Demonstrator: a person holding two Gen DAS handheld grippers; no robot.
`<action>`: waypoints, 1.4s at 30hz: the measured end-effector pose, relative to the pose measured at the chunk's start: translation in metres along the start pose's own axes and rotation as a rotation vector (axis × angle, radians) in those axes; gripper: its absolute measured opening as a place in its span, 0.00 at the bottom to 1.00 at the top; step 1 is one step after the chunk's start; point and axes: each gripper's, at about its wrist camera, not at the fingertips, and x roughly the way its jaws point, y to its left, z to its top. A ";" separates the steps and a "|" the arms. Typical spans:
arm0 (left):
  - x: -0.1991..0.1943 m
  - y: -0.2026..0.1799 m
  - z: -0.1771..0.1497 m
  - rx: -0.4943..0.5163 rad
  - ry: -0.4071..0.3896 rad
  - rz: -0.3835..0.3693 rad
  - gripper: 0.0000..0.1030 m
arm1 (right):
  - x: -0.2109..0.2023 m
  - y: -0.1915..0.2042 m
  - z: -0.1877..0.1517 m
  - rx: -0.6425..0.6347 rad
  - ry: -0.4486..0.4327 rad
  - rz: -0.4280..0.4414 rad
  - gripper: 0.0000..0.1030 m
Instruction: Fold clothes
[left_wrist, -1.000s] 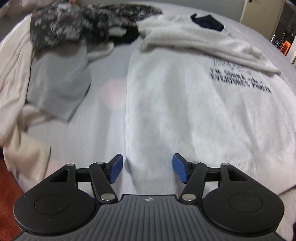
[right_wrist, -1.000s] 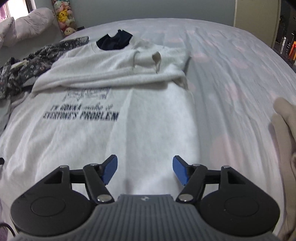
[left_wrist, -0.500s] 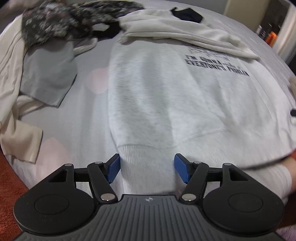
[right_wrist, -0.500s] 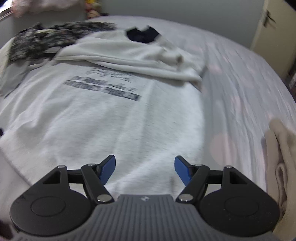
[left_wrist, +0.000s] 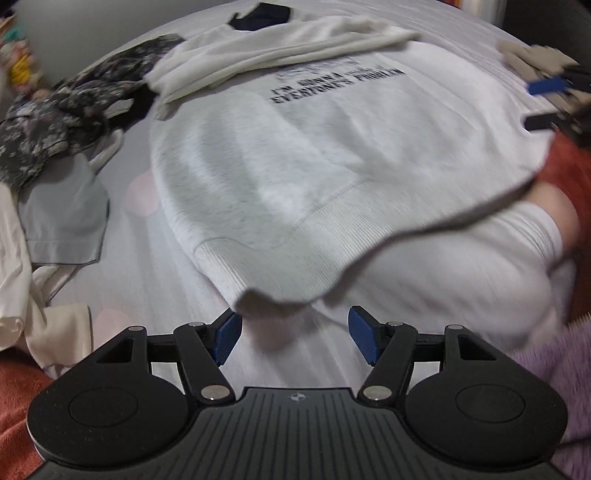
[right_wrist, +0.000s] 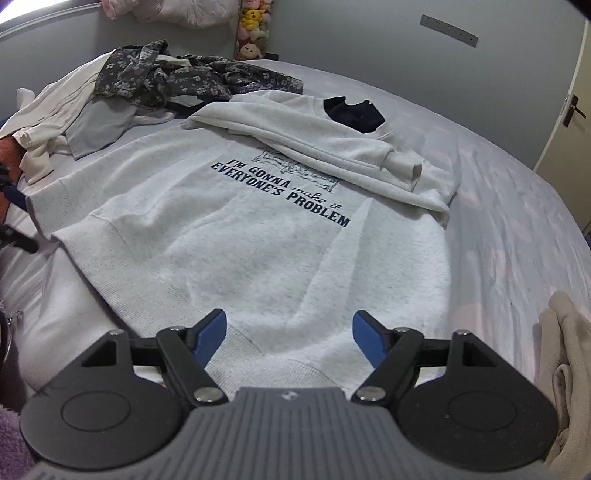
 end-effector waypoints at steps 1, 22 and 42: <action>-0.001 0.000 -0.002 0.011 0.005 -0.017 0.60 | 0.000 0.000 -0.001 0.003 -0.002 -0.001 0.75; 0.007 -0.052 -0.002 0.420 -0.068 0.260 0.57 | 0.008 0.004 -0.001 -0.008 0.017 -0.004 0.75; 0.057 -0.065 -0.008 0.600 0.001 0.375 0.35 | 0.011 0.002 -0.001 -0.011 0.023 0.004 0.75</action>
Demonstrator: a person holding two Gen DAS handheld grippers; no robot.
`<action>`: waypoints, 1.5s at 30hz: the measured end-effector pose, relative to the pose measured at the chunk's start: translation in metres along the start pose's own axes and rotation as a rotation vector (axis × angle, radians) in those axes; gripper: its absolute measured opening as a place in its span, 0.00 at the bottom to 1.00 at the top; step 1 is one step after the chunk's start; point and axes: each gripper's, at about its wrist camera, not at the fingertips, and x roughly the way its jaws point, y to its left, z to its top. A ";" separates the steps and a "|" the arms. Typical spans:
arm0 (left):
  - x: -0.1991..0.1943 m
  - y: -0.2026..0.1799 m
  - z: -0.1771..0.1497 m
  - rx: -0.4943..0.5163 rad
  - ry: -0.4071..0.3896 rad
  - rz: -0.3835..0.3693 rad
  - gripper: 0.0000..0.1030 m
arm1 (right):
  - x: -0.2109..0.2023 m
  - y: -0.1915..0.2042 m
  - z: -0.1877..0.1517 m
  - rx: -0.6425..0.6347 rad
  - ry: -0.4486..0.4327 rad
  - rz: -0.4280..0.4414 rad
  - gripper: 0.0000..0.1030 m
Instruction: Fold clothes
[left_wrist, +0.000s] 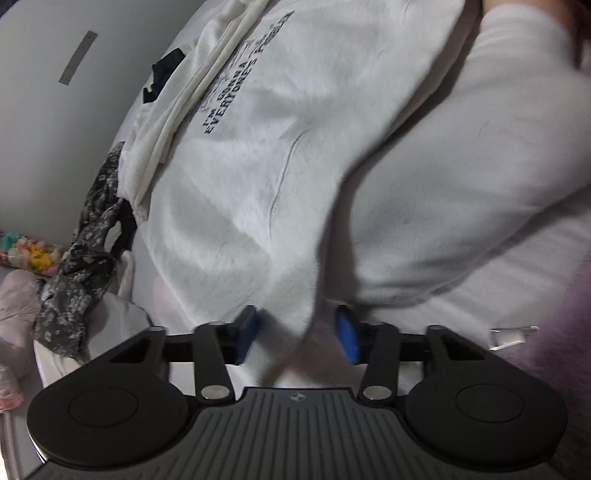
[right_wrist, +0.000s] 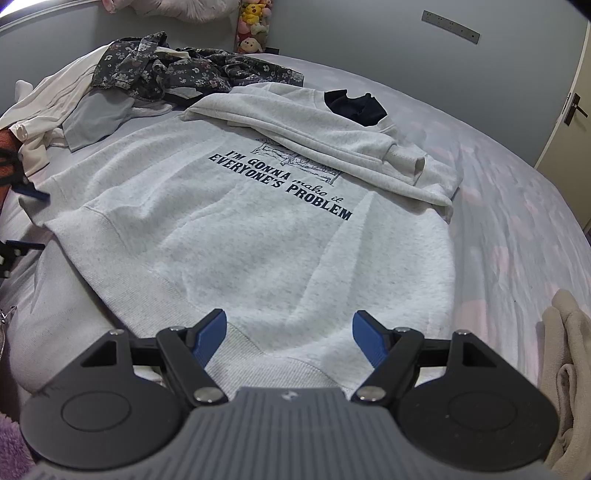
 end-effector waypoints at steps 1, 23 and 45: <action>0.000 0.003 0.001 -0.021 -0.002 0.005 0.28 | 0.000 0.000 0.000 -0.001 0.000 0.002 0.75; -0.031 0.117 0.026 -0.593 -0.237 -0.085 0.05 | 0.041 0.139 0.003 -0.589 0.066 -0.039 0.74; -0.022 0.111 0.009 -0.608 -0.193 -0.099 0.04 | 0.036 0.038 0.006 -0.481 0.251 -0.218 0.29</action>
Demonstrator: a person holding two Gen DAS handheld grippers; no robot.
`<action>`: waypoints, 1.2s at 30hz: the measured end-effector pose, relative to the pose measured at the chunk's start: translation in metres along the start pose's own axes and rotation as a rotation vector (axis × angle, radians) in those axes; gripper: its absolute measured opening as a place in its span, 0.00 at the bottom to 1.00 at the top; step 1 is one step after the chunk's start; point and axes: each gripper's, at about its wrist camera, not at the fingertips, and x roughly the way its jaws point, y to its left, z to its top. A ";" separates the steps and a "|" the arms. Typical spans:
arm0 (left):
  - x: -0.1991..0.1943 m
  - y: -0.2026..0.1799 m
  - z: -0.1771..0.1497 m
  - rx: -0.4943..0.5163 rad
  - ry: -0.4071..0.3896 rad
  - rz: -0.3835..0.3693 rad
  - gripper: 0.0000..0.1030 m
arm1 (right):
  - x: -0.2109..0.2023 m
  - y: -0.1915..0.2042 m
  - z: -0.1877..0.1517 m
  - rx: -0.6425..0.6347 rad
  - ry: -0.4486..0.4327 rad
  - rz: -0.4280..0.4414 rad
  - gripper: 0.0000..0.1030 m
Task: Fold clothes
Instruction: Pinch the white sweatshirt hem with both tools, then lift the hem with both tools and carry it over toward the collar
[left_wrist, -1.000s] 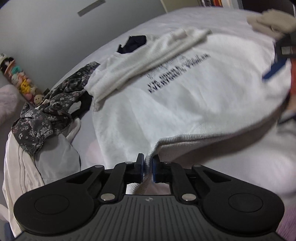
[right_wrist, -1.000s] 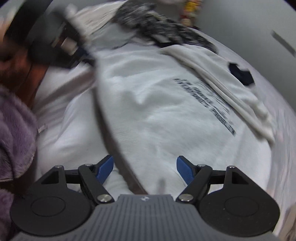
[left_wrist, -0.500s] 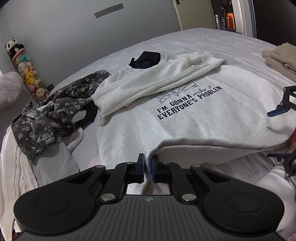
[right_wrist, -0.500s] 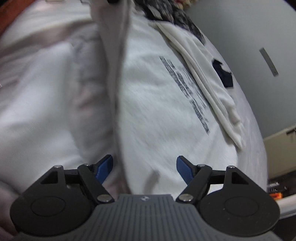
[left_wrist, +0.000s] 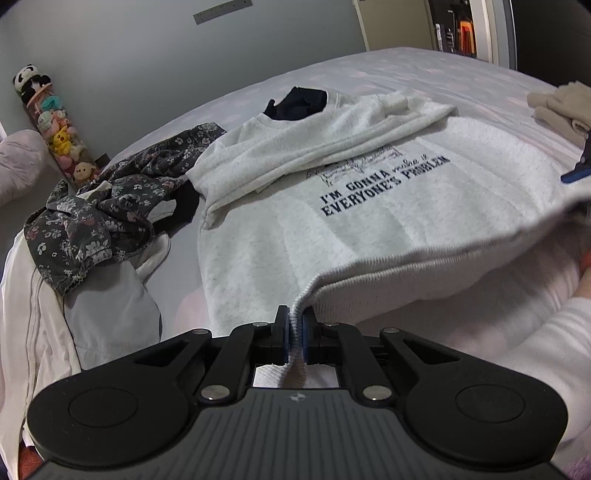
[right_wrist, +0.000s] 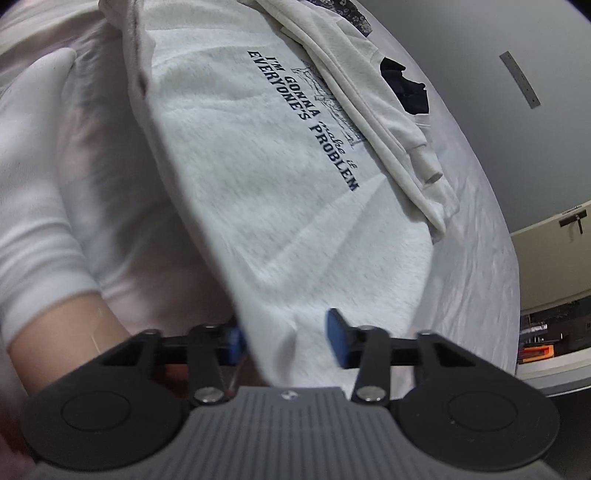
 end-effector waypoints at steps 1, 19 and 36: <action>0.001 0.000 -0.002 0.008 0.005 -0.002 0.04 | -0.001 -0.005 -0.003 0.021 -0.006 0.016 0.18; 0.011 -0.045 -0.055 0.459 0.109 -0.074 0.48 | -0.002 -0.029 -0.015 0.157 -0.066 0.168 0.07; 0.018 -0.044 -0.050 0.419 0.072 0.026 0.12 | 0.015 -0.013 -0.009 0.039 0.006 0.078 0.26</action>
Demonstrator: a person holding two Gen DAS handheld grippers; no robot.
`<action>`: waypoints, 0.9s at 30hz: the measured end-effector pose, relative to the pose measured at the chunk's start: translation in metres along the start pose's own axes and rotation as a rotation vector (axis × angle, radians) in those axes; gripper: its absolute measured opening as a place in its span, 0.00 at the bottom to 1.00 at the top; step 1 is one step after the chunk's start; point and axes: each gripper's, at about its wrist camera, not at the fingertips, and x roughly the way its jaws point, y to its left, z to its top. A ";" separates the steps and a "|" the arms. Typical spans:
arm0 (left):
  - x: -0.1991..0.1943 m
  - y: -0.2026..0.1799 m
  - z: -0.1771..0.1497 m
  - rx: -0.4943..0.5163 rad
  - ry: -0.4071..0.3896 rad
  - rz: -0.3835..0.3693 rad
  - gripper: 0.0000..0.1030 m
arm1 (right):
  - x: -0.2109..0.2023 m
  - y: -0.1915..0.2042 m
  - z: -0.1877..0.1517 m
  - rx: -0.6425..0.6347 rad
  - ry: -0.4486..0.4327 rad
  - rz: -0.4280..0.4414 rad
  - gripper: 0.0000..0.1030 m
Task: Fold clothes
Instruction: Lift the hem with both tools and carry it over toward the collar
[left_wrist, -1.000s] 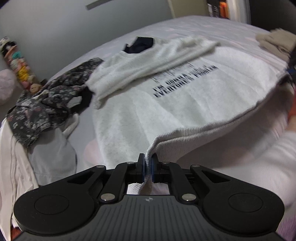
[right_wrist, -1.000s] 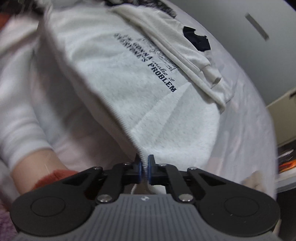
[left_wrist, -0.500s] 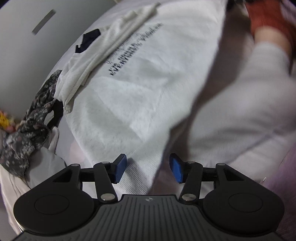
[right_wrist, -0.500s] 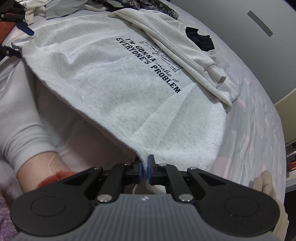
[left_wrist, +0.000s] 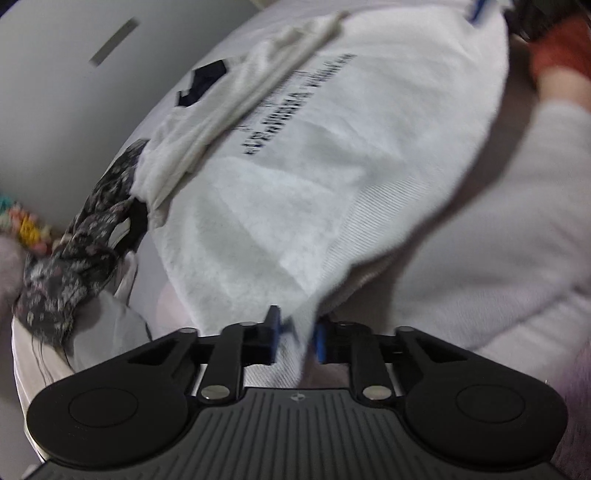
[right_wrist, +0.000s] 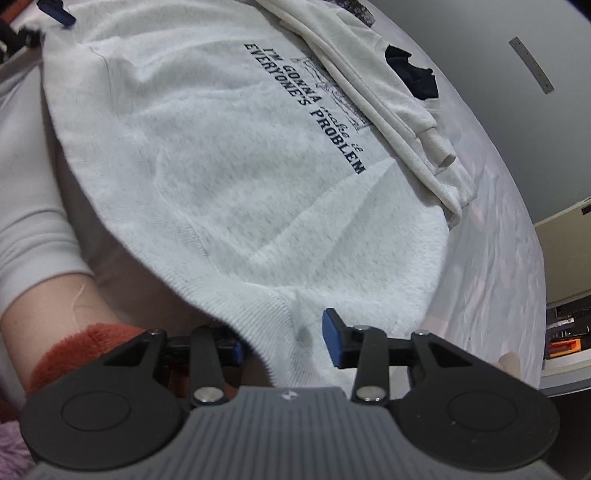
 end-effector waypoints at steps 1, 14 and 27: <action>-0.001 0.004 0.002 -0.024 -0.005 0.004 0.09 | 0.000 0.000 0.000 0.001 -0.001 -0.008 0.13; -0.079 0.071 0.044 -0.242 -0.236 0.187 0.04 | -0.092 -0.046 0.011 0.086 -0.366 -0.326 0.06; -0.162 0.085 0.067 -0.211 -0.377 0.302 0.03 | -0.174 -0.068 0.011 0.109 -0.508 -0.442 0.06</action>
